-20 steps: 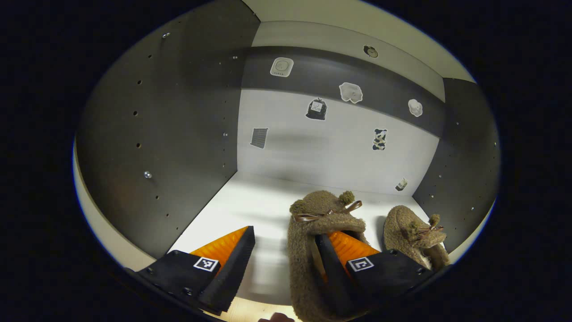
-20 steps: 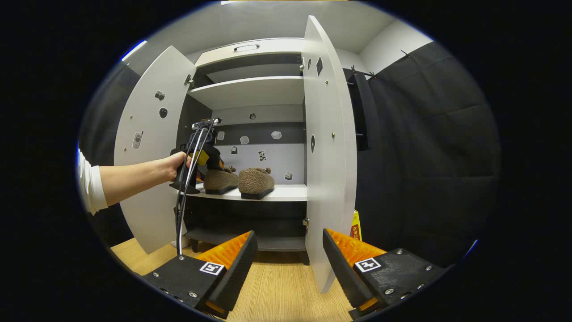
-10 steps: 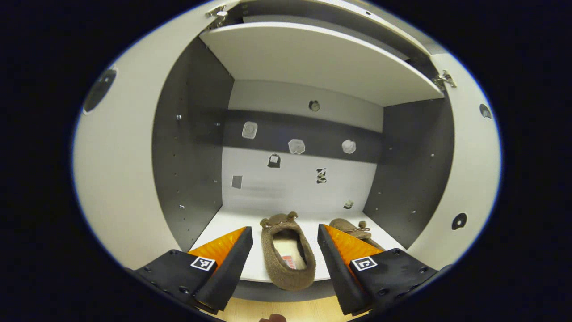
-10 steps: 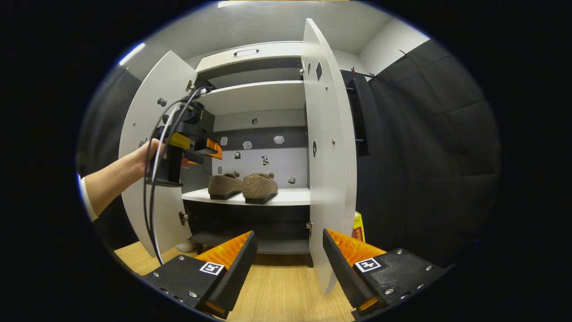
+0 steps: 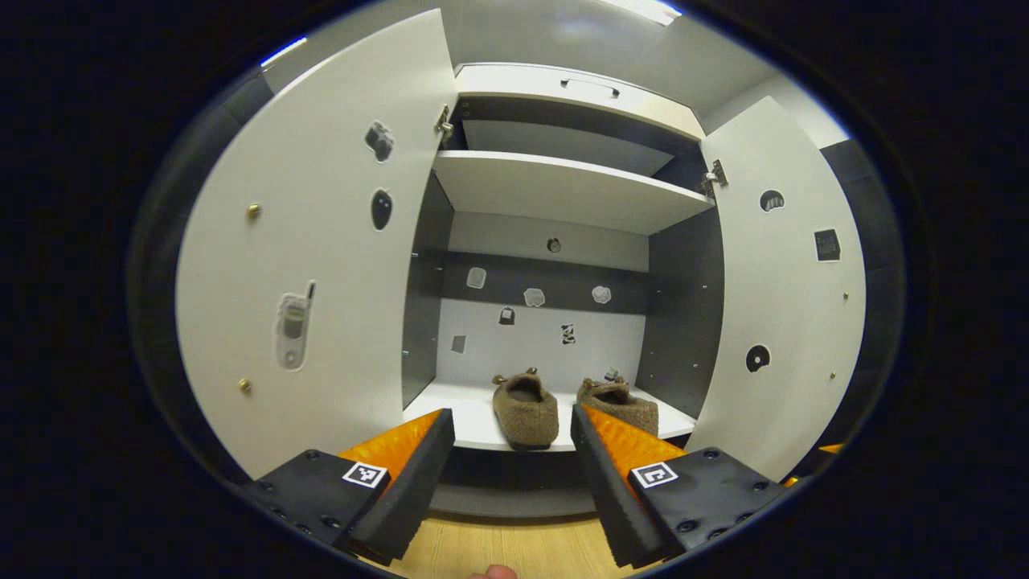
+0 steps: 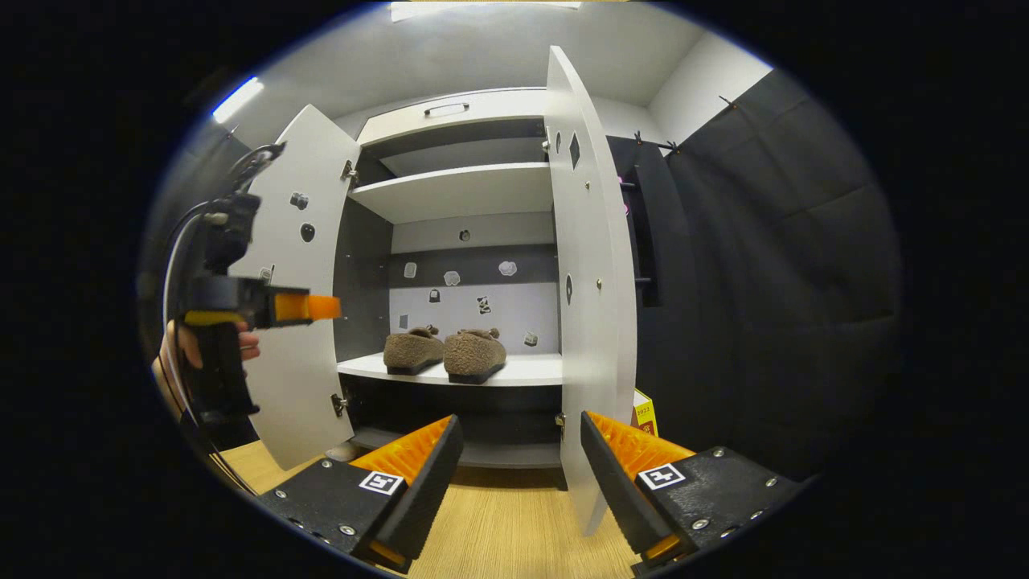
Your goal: Grab one shoe with the right hand and put it into the shoe cabinet, grab the other shoe with the left hand and put it into the shoe cabinet; then close the right door with the right hand and the left door with the left hand.
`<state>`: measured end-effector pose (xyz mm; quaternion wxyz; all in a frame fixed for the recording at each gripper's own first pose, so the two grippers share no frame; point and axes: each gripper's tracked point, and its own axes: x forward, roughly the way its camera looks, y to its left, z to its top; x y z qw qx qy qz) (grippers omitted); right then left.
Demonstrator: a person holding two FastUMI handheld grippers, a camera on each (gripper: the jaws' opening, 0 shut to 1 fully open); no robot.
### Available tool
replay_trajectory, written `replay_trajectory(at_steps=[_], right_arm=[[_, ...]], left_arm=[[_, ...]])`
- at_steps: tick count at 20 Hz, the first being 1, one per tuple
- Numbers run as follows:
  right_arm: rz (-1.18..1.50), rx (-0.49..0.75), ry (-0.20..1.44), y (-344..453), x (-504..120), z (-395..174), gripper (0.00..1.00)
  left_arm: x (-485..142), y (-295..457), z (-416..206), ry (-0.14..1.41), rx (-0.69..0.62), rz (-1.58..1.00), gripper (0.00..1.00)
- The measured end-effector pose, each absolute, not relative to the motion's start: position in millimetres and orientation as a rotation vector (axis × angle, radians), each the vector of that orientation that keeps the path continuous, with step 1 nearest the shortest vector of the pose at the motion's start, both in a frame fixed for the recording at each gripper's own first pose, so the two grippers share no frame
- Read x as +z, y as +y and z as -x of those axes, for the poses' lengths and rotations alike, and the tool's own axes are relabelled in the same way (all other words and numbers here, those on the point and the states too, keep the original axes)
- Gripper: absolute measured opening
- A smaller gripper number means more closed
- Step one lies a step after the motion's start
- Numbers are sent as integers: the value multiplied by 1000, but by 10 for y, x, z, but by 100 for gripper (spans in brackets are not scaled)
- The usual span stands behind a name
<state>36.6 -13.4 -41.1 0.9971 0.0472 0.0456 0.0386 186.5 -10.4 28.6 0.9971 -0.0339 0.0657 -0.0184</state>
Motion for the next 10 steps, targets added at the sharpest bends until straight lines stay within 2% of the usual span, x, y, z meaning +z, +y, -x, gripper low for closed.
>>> replay_trajectory(at_steps=[1,2,3,9,10], right_arm=[[-98,82,89,-123,-401,-359,90],[-102,85,87,-123,-392,-350,90],[-106,89,91,-119,-395,-340,90],[-110,86,72,-218,-285,-263,91],[-114,74,57,-306,-198,-263,91]], left_arm=[[215,-57,-1730,132,-17,59,95],[133,-32,-1590,141,-2,58,99],[52,-23,-1480,147,7,67,95],[-333,-25,-960,150,5,63,95],[-333,-32,-910,140,7,65,99]])
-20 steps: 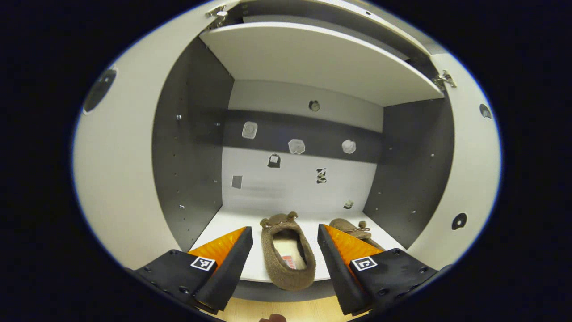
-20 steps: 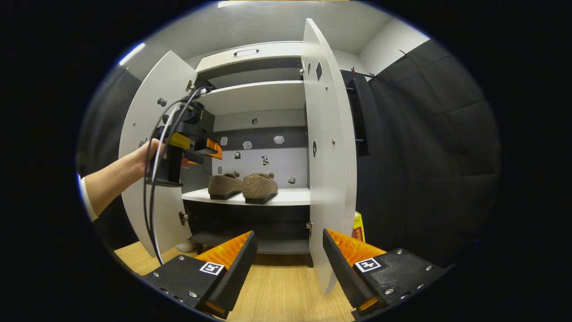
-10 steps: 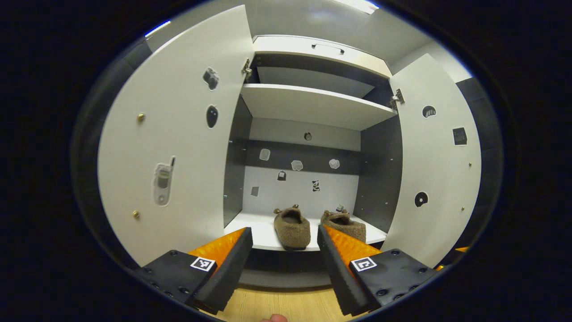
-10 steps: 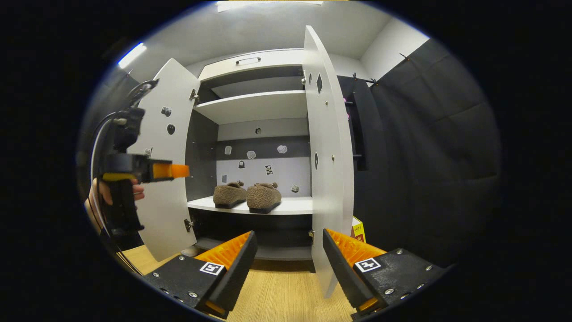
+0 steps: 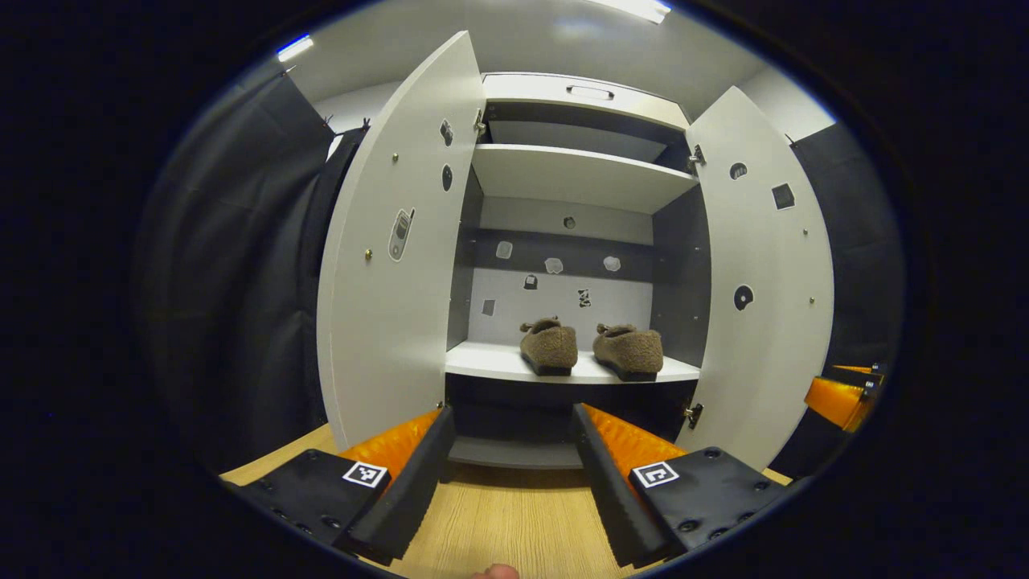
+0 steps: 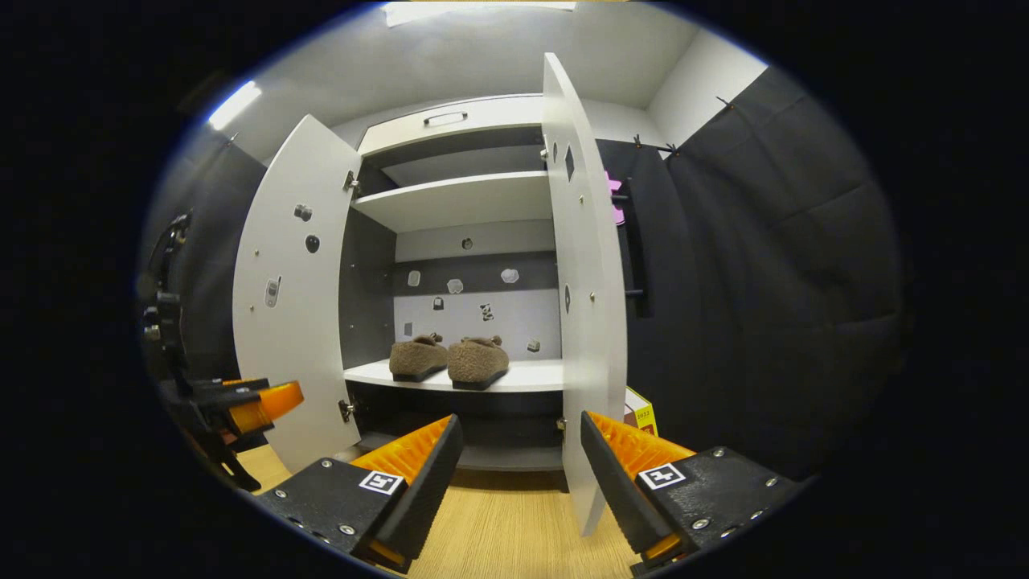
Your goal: Grab one shoe with the right hand and put it into the shoe cabinet, grab the other shoe with the left hand and put it into the shoe cabinet; then close the right door with the right hand and the left door with the left hand.
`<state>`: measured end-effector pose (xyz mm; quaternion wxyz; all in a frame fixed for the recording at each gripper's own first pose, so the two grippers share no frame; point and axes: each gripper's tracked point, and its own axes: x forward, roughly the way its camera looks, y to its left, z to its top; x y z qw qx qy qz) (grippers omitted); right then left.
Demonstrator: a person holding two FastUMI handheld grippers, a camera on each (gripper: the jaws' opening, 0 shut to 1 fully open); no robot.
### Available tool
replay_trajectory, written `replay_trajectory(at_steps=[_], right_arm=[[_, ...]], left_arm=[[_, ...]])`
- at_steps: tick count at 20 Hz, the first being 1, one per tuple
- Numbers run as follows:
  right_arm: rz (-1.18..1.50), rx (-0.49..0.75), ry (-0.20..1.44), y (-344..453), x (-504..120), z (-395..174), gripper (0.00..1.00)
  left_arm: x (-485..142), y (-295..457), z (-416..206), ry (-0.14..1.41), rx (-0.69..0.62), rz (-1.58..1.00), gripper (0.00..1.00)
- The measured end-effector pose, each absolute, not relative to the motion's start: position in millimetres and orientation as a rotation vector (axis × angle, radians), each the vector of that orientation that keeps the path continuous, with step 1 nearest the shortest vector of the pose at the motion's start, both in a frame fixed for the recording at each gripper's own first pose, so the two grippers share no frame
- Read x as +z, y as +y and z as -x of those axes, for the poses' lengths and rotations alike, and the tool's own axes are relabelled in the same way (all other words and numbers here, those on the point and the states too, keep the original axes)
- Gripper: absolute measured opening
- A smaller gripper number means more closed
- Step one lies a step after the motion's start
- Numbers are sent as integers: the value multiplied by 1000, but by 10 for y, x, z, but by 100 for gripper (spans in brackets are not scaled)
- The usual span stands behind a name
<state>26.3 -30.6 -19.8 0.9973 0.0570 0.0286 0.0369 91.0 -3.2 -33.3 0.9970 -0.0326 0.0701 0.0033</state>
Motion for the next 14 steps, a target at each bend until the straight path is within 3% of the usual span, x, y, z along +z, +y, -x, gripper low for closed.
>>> replay_trajectory(at_steps=[1,7,8,9,14], right_arm=[[-110,57,44,-428,-106,-284,90],[-82,-47,-28,-1299,488,-401,91],[-77,-47,-43,-1435,596,-471,92],[-69,-62,-50,-1604,684,-559,91],[-39,-95,-46,-2114,1007,-1089,92]], left_arm=[[-309,-52,-866,126,4,63,95],[-289,-196,-721,107,-21,61,95],[-303,-227,-695,105,-25,81,91],[-341,-270,-666,110,-34,98,95],[-403,-311,-564,105,-35,56,95]])
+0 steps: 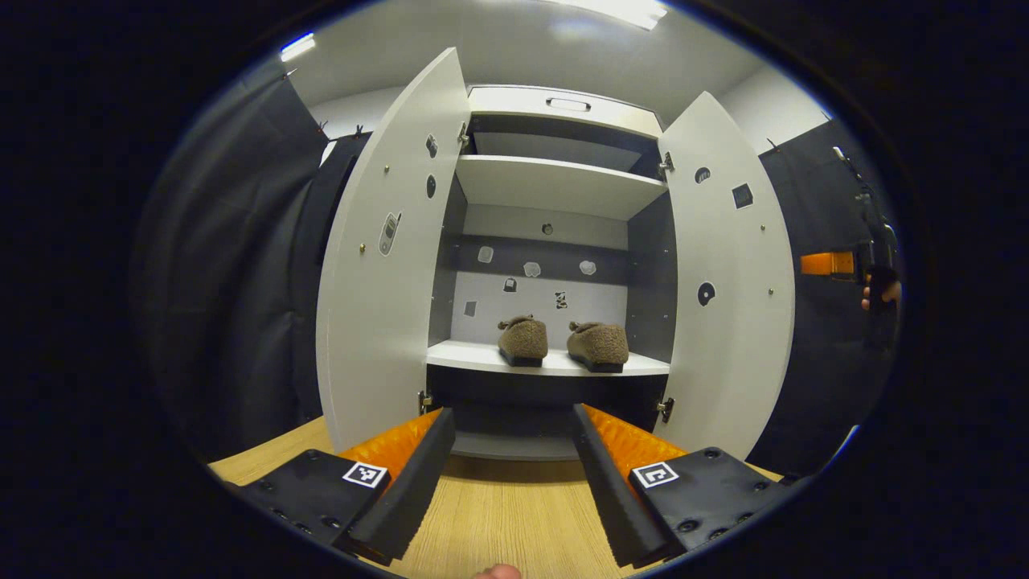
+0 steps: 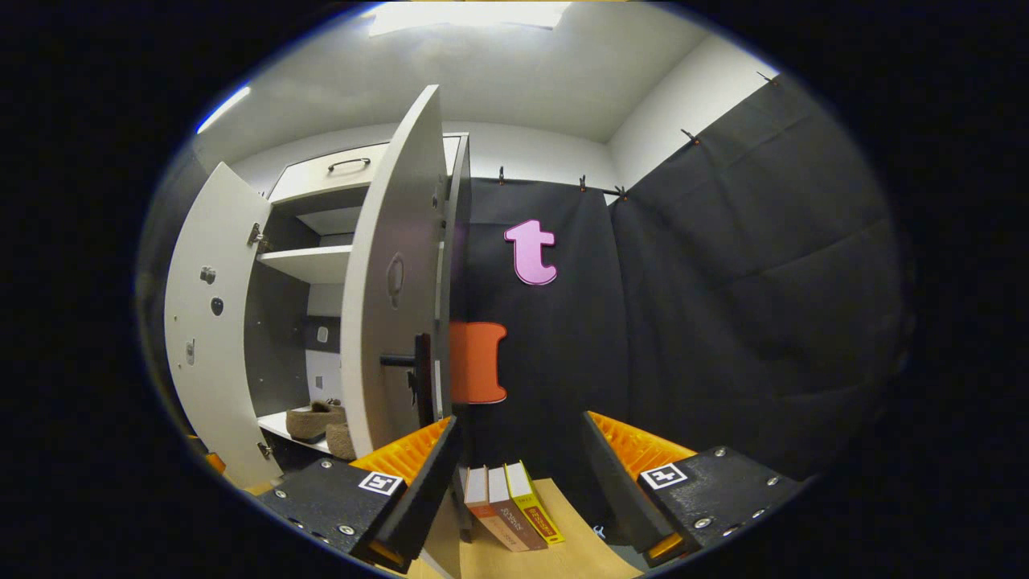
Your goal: Grab one shoe with the right hand and put it into the shoe cabinet, grab the other shoe with the left hand and put it into the shoe cabinet; then close the right door with the right hand and the left door with the left hand.
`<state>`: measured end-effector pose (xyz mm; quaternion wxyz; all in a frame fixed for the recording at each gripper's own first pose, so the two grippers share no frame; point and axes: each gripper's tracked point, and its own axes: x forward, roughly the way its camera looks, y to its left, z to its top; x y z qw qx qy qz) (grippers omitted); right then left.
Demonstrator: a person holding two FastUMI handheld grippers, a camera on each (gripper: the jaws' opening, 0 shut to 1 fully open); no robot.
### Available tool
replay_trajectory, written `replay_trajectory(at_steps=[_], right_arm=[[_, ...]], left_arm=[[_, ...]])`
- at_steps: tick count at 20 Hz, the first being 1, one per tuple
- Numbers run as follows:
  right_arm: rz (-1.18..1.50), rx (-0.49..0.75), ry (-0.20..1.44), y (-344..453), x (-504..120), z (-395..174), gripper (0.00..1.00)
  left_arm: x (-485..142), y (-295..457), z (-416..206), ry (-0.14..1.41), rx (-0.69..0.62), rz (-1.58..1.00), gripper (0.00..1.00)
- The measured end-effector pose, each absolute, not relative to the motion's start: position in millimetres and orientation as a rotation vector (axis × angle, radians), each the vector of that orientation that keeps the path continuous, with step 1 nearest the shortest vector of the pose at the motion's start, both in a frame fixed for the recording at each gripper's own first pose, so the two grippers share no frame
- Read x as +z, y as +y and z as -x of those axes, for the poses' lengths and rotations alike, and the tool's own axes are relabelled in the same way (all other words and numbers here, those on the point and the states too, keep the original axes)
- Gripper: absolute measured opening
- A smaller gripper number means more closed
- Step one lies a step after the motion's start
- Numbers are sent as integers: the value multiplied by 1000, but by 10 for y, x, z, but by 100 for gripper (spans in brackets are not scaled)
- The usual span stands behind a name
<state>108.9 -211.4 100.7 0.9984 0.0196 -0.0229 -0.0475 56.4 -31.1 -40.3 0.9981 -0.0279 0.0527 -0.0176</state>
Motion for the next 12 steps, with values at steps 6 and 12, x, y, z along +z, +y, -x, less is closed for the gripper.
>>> replay_trajectory(at_steps=[6,12], right_arm=[[-21,-77,-30,-2093,1030,-1440,90],[-26,-90,-35,-1992,1016,-1431,88]], left_arm=[[-491,-309,-541,123,-30,68,95],[-481,-257,-581,112,-33,51,95]])
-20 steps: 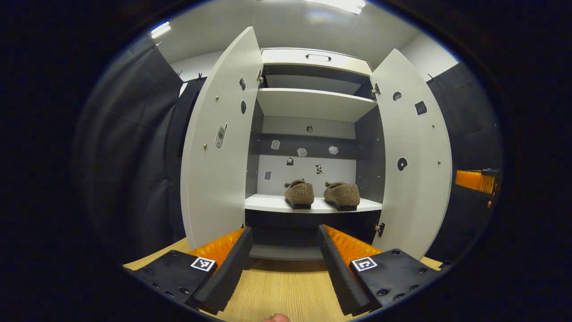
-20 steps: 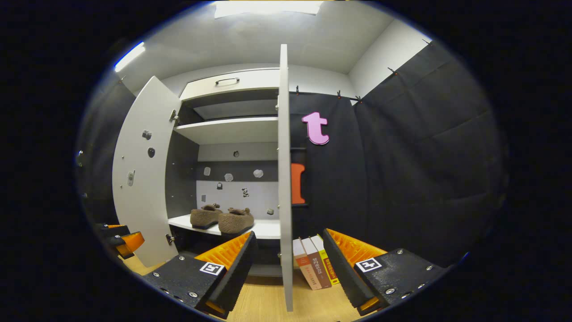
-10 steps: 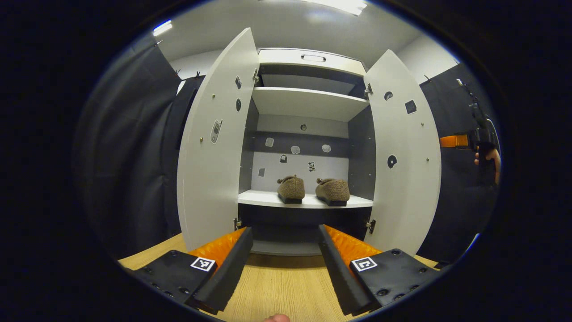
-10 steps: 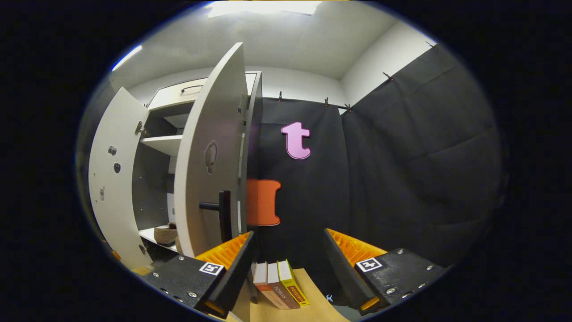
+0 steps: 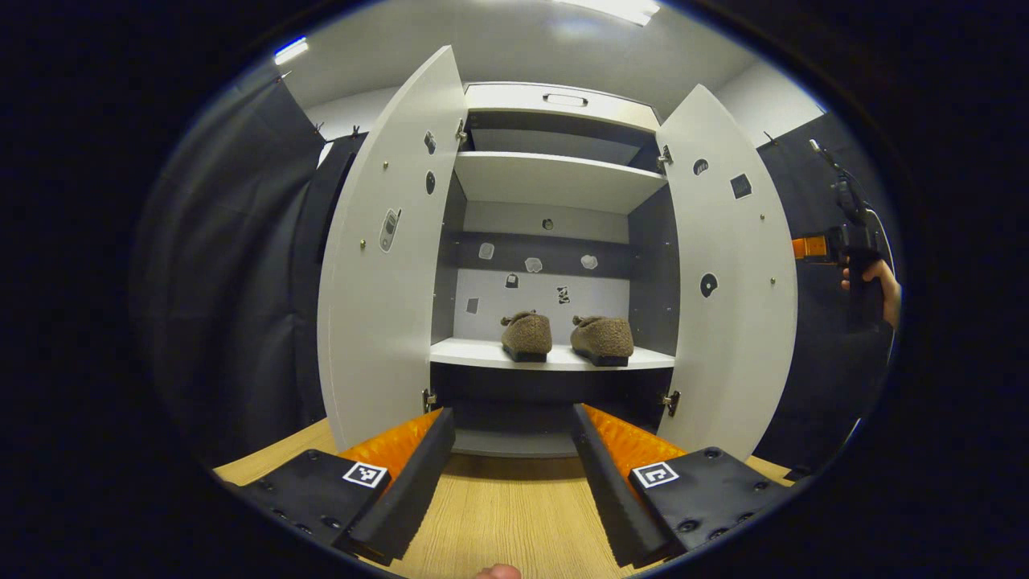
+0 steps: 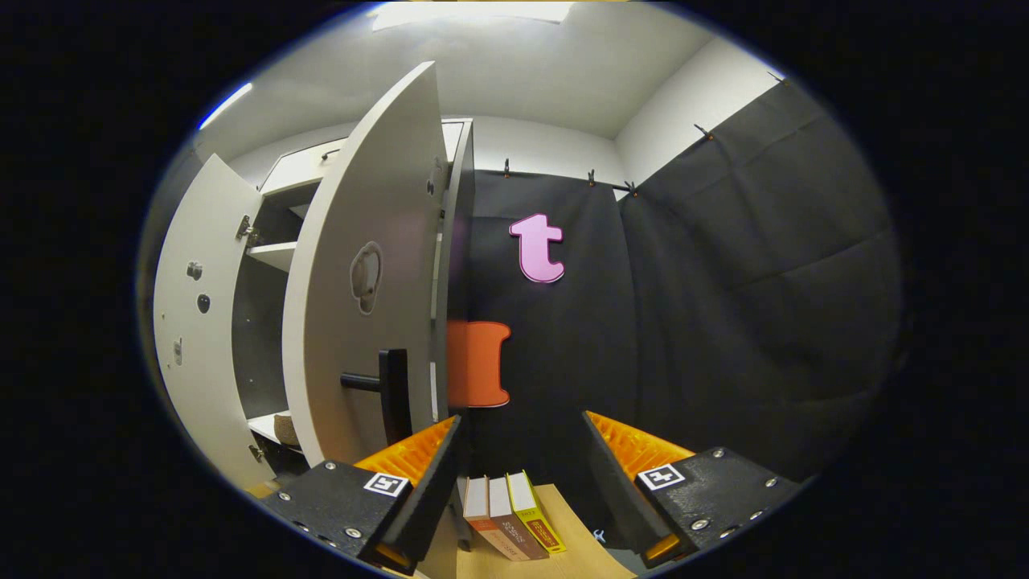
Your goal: Grab one shoe with the right hand and put it into the shoe cabinet, grab the other shoe with the left hand and put it into the shoe cabinet; then close the right door with the right hand and the left door with the left hand.
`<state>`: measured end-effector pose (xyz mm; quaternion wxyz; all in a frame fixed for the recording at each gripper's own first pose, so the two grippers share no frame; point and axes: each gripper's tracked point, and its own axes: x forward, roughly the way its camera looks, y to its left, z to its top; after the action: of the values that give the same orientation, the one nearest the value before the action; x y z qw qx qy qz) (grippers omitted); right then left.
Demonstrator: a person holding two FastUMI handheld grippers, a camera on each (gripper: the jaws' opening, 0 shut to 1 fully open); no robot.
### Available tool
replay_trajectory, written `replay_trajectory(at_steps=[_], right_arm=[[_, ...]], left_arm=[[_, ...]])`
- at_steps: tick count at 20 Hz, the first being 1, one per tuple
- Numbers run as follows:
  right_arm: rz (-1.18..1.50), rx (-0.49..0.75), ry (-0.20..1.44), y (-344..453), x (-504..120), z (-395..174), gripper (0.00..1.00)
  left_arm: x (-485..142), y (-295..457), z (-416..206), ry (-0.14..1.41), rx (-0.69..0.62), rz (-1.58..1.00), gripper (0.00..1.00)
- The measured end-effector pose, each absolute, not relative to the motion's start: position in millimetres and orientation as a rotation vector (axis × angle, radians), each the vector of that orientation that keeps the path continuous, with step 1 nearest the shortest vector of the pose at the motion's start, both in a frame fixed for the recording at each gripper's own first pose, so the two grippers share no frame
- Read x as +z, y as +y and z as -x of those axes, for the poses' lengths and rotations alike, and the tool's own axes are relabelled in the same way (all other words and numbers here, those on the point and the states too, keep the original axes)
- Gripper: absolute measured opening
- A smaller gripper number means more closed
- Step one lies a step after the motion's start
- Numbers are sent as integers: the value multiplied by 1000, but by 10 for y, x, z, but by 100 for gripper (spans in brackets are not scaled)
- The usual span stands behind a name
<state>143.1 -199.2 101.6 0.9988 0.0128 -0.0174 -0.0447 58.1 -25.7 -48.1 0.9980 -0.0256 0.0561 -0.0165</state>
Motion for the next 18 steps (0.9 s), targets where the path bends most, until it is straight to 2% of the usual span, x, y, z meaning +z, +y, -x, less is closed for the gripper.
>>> replay_trajectory(at_steps=[17,18], right_arm=[[-36,97,-42,-769,1044,-1545,87],[-34,114,-45,-683,1046,-1561,80]], left_arm=[[-448,-8,-600,94,-24,37,95],[-442,-11,-602,92,-26,32,95]])
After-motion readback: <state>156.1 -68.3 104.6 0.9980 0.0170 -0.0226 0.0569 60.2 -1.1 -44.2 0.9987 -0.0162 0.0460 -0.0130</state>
